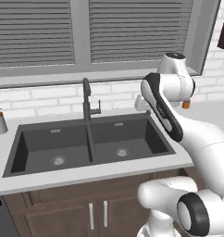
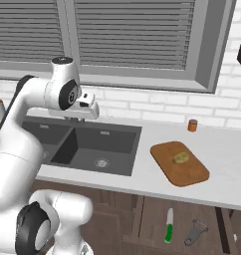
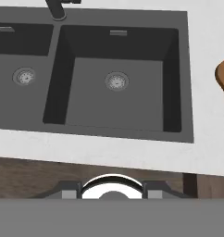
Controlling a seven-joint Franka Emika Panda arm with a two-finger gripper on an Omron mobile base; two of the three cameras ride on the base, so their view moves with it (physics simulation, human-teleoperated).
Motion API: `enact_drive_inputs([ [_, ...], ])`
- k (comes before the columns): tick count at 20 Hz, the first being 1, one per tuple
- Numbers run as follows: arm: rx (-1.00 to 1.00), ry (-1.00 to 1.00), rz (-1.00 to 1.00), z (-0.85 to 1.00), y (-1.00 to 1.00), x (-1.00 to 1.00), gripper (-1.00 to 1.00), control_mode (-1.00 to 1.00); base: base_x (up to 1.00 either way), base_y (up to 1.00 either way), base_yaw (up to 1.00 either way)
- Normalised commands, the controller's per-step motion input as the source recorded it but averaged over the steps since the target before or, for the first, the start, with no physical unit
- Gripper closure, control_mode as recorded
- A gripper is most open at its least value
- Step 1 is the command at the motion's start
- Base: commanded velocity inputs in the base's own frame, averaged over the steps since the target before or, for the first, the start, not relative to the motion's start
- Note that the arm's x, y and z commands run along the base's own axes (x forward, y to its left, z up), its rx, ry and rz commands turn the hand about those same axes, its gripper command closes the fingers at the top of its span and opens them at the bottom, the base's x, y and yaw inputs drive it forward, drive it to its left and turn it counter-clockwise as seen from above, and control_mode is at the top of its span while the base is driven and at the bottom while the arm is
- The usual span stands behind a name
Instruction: Place the appropriate cutting tool for cutting the potato skin on the cutting board.
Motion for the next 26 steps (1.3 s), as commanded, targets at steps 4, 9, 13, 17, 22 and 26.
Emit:
enact_drive_inputs([
  [4,0.00,0.00,0.00,-0.11,-0.04,-0.32,-1.00,-1.00,0.00,0.00,0.00],
  [9,-0.02,0.01,-0.01,-0.31,-0.46,-0.90,-1.00,-1.00,0.00,0.00,0.00],
  [13,0.00,0.17,-0.04,-0.16,-0.94,-0.79,-1.00,-1.00,0.00,0.00,0.00],
  [17,0.00,0.25,-0.07,-0.09,-1.00,-0.42,-1.00,-1.00,0.00,0.00,0.00],
  [22,0.00,0.25,-0.03,-0.22,-1.00,-0.06,-1.00,-1.00,0.00,0.00,0.00],
  [26,0.01,0.19,0.00,-0.29,-1.00,0.00,-1.00,-1.00,0.00,0.00,0.00],
])
